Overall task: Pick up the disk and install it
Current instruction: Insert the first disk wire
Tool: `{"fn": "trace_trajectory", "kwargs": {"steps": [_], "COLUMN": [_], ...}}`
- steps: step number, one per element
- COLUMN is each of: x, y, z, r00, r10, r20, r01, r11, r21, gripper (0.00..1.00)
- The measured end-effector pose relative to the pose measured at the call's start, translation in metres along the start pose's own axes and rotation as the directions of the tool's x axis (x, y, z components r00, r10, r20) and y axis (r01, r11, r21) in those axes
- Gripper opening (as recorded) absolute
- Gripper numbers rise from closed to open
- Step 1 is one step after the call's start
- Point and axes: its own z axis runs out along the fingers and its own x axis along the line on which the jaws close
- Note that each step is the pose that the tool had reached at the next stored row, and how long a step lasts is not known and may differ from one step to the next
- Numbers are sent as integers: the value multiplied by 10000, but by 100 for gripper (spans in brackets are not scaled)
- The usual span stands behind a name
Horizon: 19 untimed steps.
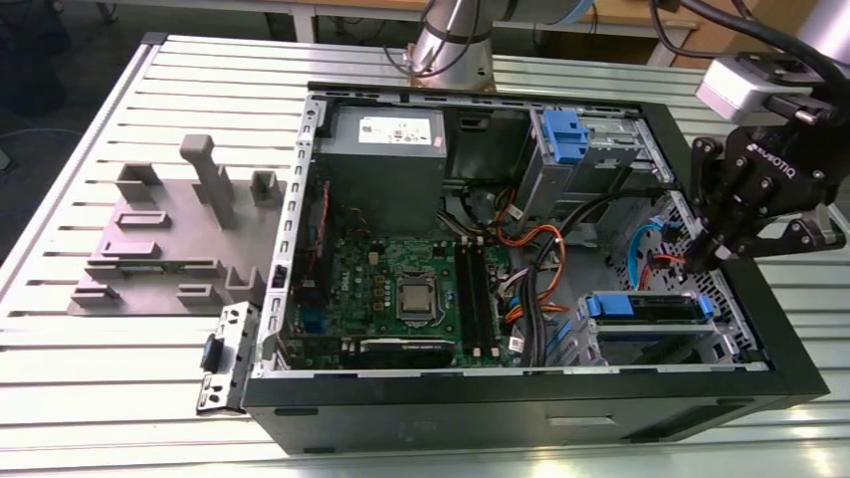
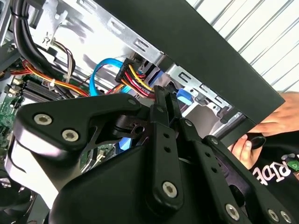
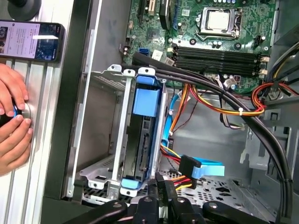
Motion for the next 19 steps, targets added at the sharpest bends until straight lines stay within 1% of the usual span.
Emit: {"fn": "trace_trajectory", "kwargs": {"steps": [3,4,7,8,10,19], "x": [39,46,59,64,70,70], "y": [13,22,59,76,93,94], "z": [8,12,23,27,33,38], "r00": [10000,10000,9998,9997,9997,9997], "r10": [3,1,-3,-4,-2,-2], "r20": [33,62,217,251,258,256], "r01": [-3,-1,3,3,1,1], "r11": [10000,10000,10000,10000,10000,10000], "r21": [4,7,27,36,48,53], "gripper": [17,17,17,17,17,17]}}
